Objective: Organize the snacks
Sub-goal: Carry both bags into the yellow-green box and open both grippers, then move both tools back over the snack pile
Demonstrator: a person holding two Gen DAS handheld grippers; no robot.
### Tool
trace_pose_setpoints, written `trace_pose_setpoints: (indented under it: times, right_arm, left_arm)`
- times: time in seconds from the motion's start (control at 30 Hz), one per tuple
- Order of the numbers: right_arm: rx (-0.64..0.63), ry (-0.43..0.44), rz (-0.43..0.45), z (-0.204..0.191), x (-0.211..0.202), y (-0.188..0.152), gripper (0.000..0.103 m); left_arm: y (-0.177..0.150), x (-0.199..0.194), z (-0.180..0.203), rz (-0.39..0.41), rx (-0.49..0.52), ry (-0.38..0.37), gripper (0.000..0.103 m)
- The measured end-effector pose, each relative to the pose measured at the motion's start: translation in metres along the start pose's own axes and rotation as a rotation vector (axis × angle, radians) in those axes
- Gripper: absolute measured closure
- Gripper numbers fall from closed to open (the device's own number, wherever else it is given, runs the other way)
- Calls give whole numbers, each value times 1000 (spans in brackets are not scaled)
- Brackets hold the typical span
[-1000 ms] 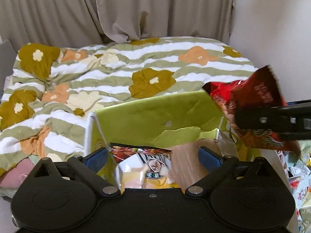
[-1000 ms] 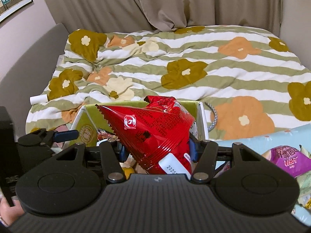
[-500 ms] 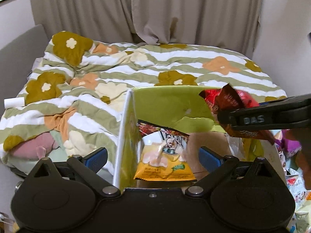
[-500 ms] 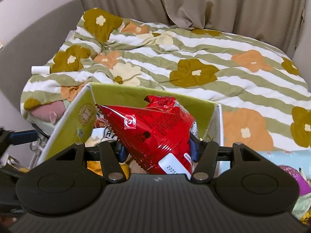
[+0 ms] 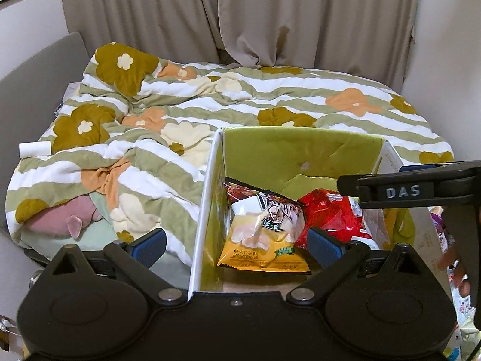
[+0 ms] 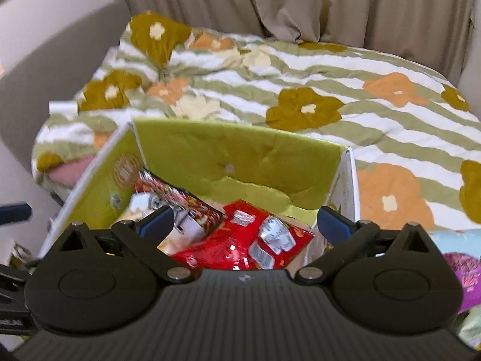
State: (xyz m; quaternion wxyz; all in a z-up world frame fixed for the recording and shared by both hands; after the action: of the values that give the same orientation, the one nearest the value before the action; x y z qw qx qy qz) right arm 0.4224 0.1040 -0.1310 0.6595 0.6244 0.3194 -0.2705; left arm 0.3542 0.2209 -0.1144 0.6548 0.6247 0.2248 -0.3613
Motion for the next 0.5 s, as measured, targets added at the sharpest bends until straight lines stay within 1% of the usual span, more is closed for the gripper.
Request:
trace_pose_setpoints:
  times: [0.17, 0.3, 0.5]
  right_arm:
    - [-27, -22, 23, 4, -26, 7, 0]
    - [3, -57, 106, 15, -57, 11, 0]
    - [48, -64, 167, 29, -106, 4, 0]
  left_arm:
    - [10, -22, 7, 53, 19, -4, 2]
    - [17, -42, 14, 97, 45, -6, 2]
    - [18, -64, 33, 134, 72, -70, 2]
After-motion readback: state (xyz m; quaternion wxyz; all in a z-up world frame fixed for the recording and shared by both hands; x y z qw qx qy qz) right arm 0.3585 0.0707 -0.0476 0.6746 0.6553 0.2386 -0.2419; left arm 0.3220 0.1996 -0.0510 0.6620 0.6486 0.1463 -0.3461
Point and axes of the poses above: each gripper's, at about its wrist camera, not at the fingertips, and x roughly the way its jaws point, z to its right, y to its top, the point moved 8 cm from there along x, roughly the way its jaws point, and after that the axes turned 11 degrees about -y, right-handed, at the moved point
